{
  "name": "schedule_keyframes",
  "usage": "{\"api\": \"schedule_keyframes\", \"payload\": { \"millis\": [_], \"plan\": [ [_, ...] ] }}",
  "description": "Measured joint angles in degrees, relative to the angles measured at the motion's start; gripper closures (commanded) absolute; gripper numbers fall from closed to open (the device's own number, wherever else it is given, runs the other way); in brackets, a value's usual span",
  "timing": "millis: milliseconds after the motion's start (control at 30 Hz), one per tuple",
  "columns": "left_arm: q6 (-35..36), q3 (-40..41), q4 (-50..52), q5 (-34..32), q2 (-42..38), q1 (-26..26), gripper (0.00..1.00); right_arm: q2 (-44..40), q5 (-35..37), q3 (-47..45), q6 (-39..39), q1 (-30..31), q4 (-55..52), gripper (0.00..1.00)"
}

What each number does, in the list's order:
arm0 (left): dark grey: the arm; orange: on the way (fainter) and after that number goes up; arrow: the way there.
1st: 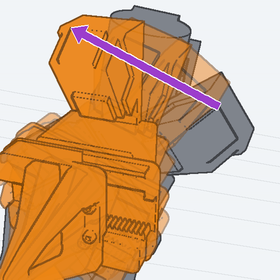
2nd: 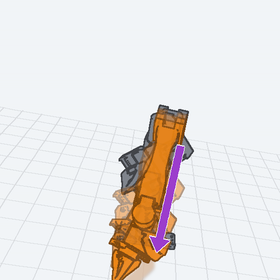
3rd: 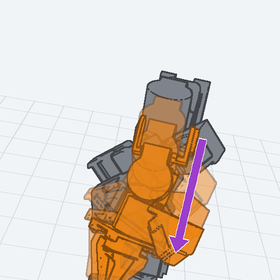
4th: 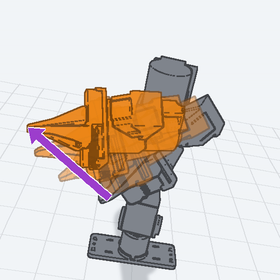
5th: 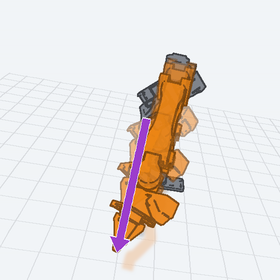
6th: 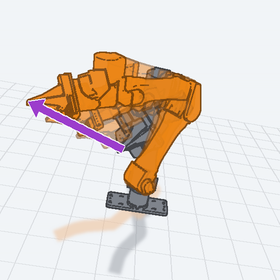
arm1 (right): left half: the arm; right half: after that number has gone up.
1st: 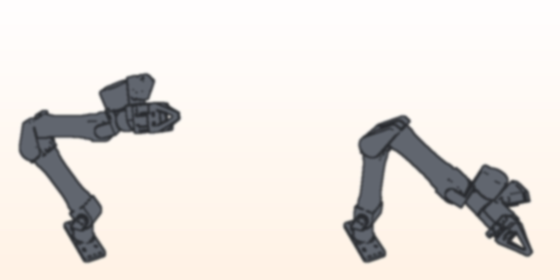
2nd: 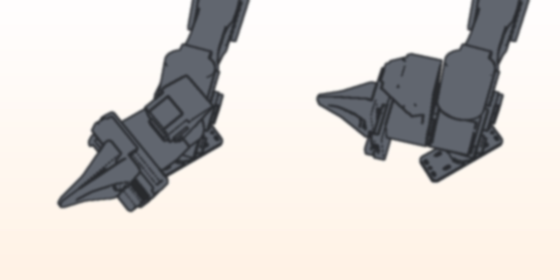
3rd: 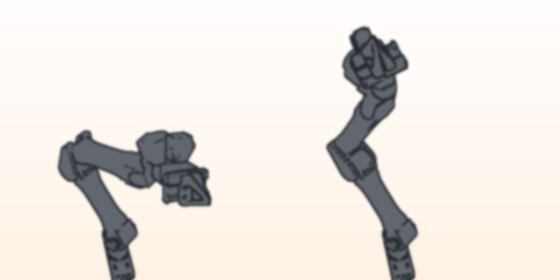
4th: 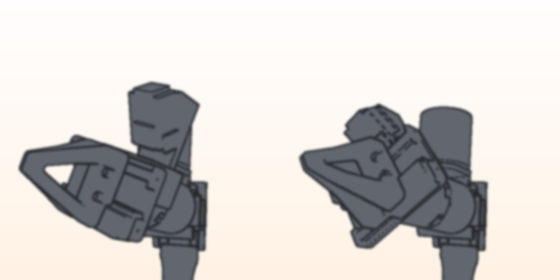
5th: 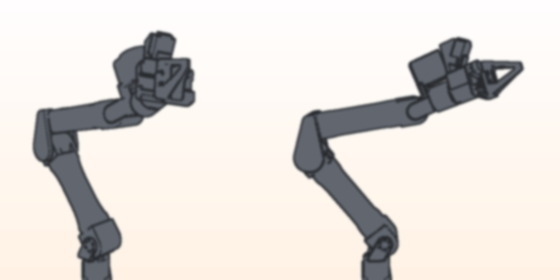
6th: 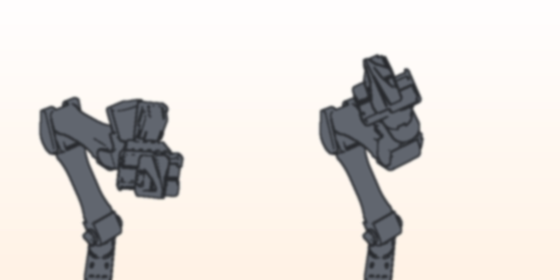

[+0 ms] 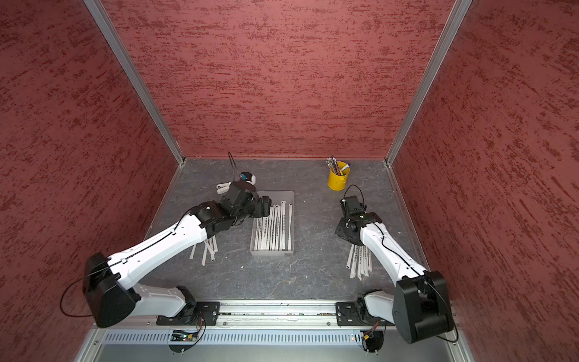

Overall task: Put the straws into the storage box
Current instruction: Pick up the straw from the center of the board.

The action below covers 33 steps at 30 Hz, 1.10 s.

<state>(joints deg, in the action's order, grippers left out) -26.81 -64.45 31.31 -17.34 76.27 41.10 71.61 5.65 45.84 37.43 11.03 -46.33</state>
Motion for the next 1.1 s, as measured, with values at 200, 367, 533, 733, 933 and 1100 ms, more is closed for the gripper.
{"api": "schedule_keyframes", "payload": {
  "millis": [200, 367, 533, 733, 933, 1100],
  "plan": [
    [0.76, 12.76, -2.69, 2.86, -2.95, -7.85, 0.00, 3.45, 0.09, -2.95, -0.85, -3.72, 1.33, 0.75],
    [0.04, 15.69, -4.94, 6.47, -3.52, -8.24, 0.01, 6.62, 0.11, -3.76, -1.05, -3.91, 3.72, 0.75],
    [-0.79, 15.72, -7.02, 8.66, -3.41, -8.24, 0.01, 8.22, 0.44, -5.09, -1.11, -4.26, 5.51, 0.75],
    [-0.98, 15.72, -8.39, 9.99, -2.32, -8.13, 0.02, 9.90, 0.44, -5.84, -1.62, -4.37, 6.67, 0.78],
    [-0.98, 15.82, -8.63, 10.43, -1.42, -8.04, 0.02, 10.86, 0.22, -5.33, -2.40, -2.95, 8.63, 0.87],
    [-0.98, 15.91, -8.61, 9.79, -1.22, -8.11, 0.02, 17.46, 1.79, 0.79, -2.32, 5.79, 9.29, 0.91]
  ]
}}
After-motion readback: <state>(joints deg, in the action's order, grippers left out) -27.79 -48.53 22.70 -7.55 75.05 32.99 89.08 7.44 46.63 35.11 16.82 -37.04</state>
